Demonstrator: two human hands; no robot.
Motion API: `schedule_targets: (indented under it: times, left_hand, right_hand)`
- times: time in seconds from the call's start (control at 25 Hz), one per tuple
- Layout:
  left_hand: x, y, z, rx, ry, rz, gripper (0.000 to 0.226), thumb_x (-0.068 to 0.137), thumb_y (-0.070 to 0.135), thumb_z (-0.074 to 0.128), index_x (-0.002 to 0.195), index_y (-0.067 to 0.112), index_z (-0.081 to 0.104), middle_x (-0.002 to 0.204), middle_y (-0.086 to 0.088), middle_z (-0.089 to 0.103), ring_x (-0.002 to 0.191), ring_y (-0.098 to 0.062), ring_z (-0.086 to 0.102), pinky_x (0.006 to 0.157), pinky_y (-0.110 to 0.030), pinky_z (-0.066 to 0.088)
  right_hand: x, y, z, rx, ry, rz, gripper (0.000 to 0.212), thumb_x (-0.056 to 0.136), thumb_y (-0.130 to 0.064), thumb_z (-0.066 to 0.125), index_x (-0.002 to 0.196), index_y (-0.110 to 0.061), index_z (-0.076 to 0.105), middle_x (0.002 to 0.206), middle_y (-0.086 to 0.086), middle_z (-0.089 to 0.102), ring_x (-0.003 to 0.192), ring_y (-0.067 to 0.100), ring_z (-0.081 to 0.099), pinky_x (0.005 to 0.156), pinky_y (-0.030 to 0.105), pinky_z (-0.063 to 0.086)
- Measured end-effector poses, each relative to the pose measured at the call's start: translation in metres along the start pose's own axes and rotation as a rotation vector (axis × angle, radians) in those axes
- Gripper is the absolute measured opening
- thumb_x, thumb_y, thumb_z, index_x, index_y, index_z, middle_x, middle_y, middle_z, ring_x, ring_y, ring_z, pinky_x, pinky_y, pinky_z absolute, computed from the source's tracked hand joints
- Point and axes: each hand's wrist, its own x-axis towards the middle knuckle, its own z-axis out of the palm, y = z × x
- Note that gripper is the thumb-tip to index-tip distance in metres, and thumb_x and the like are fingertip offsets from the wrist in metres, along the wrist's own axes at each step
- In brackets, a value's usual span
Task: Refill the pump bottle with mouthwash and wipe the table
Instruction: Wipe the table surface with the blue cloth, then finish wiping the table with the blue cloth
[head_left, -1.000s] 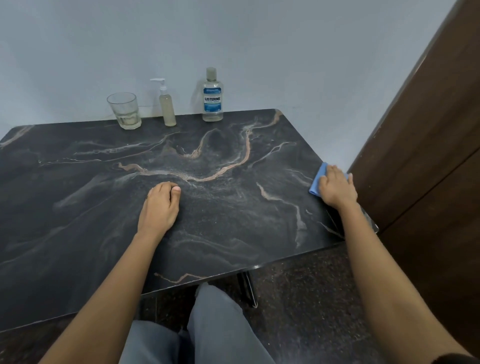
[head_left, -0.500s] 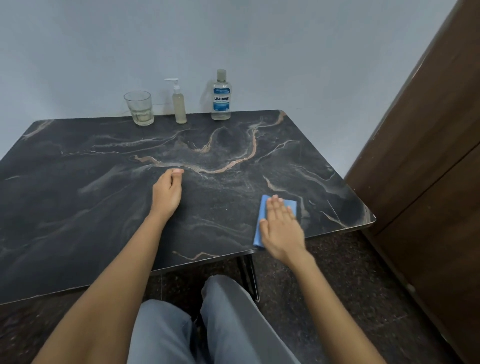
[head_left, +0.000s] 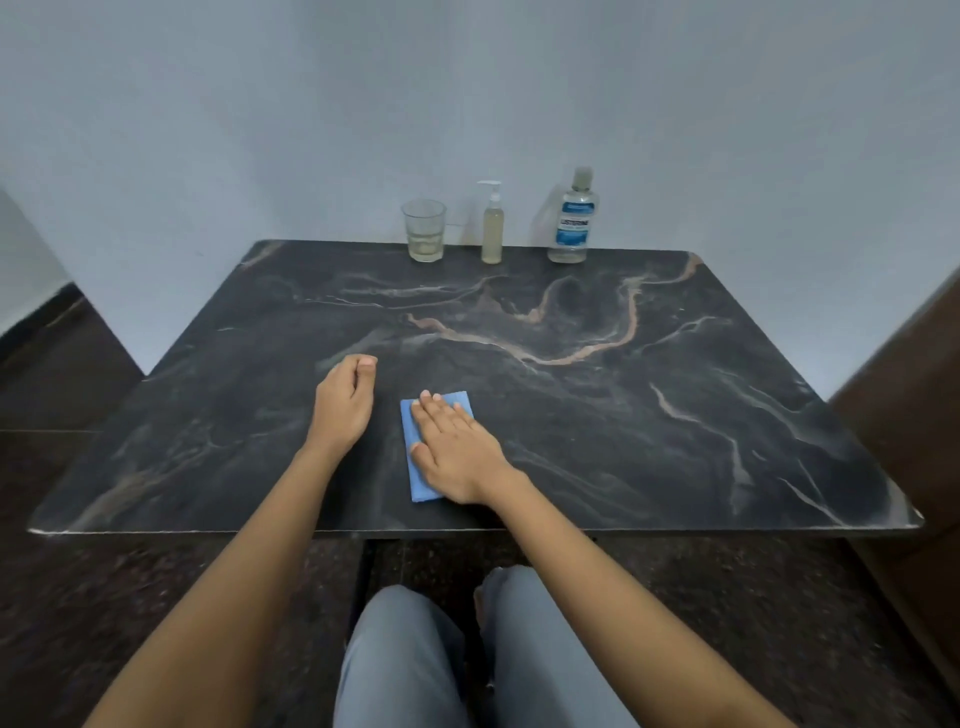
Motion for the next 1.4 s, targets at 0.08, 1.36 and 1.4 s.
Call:
schedule_targets:
  times: [0.08,1.36,1.4]
  left_hand:
    - [0.002,-0.013,-0.015,0.023,0.021,-0.028,0.029,0.103,0.029,0.036,0.099,0.014,0.06,0.095,0.002,0.057,0.093,-0.011,0.049,0.079,-0.019,0.031]
    - [0.145,-0.09,-0.004,0.365,0.192,-0.081,0.031,0.1,0.037,0.035,0.096,0.019,0.06,0.103,0.006,0.061,0.1,-0.014,0.052,0.094,-0.031,0.036]
    - [0.144,-0.091,-0.004,0.365,0.195,-0.082,0.031,0.1,0.038,0.035,0.097,0.019,0.06,0.104,0.006,0.061,0.101,-0.014,0.052,0.094,-0.031,0.036]
  right_hand:
    - [0.027,0.003,-0.013,0.028,-0.009,0.014,0.059,0.102,-0.031,0.026,0.153,-0.007,0.008,0.161,0.009,0.003,0.149,0.019,0.0,0.12,0.034,-0.002]
    - [0.44,0.025,-0.064,1.654,0.394,0.489,0.038,0.088,0.011,0.056,0.124,0.006,0.045,0.119,0.017,0.045,0.1,0.03,0.055,0.077,0.033,0.056]
    - [0.448,0.028,-0.061,1.612,0.405,0.505,0.041,0.085,0.012,0.058,0.123,0.006,0.045,0.121,0.017,0.045,0.099,0.029,0.055,0.076,0.032,0.057]
